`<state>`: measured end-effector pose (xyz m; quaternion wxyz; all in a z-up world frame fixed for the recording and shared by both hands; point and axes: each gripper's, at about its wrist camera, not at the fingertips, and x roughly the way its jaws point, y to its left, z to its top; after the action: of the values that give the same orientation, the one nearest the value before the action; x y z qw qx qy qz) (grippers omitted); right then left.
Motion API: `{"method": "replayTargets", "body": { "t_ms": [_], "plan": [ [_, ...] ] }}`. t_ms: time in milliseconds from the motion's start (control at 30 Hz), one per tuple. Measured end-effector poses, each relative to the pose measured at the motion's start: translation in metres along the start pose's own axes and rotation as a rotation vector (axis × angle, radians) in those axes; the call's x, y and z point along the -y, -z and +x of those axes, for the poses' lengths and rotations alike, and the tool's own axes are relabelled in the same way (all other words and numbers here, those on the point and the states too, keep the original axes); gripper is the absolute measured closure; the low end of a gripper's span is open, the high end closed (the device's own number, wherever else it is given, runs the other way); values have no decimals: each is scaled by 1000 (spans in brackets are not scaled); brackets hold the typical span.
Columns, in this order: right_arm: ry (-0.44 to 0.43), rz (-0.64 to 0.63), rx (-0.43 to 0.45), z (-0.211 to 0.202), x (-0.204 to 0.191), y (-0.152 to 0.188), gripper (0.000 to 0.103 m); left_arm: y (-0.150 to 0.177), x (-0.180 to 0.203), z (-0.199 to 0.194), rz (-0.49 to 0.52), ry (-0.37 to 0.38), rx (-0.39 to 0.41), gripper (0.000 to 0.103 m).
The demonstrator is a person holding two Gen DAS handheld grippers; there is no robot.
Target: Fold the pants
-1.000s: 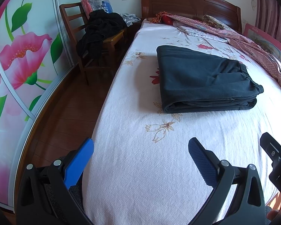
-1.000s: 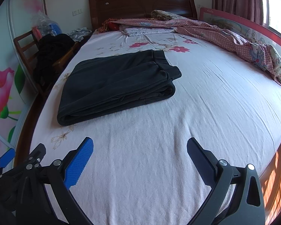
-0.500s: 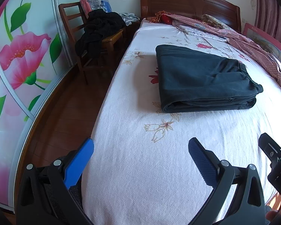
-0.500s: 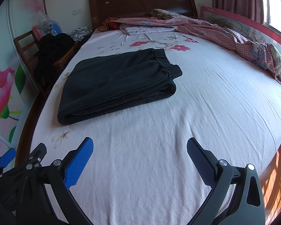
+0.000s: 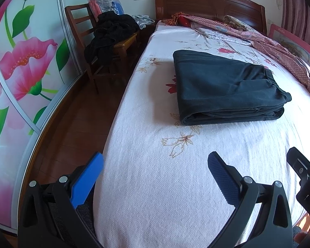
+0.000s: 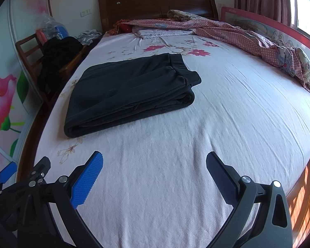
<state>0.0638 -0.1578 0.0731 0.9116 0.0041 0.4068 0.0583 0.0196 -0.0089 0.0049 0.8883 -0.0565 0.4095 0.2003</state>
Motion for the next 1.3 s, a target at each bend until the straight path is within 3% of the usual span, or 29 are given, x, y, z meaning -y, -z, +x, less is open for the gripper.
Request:
{"method": "replayTargets", "body": {
  "t_ms": [100, 400, 467, 567, 1000, 1100, 1300],
  "plan": [
    [-3, 9, -3, -1, 2, 0, 4, -3, 0, -1, 10, -13, -14, 2],
    [-21, 49, -39, 0, 16, 10, 4, -10, 3, -29, 89, -79, 62, 2],
    [-21, 52, -49, 0, 18, 15, 4, -11, 2, -37, 97, -54, 75, 2],
    [-28, 52, -62, -1, 21, 22, 4, -13, -1, -49, 109, 56, 103, 2],
    [-68, -44, -158, -7, 8, 62, 4, -9, -6, -82, 163, 184, 167, 2],
    [-70, -70, -157, -8, 0, 63, 4, -8, -2, -85, 178, 137, 162, 2],
    [-71, -112, -172, -6, -10, 66, 4, -1, 0, -90, 183, 114, 194, 2]
  ]
}}
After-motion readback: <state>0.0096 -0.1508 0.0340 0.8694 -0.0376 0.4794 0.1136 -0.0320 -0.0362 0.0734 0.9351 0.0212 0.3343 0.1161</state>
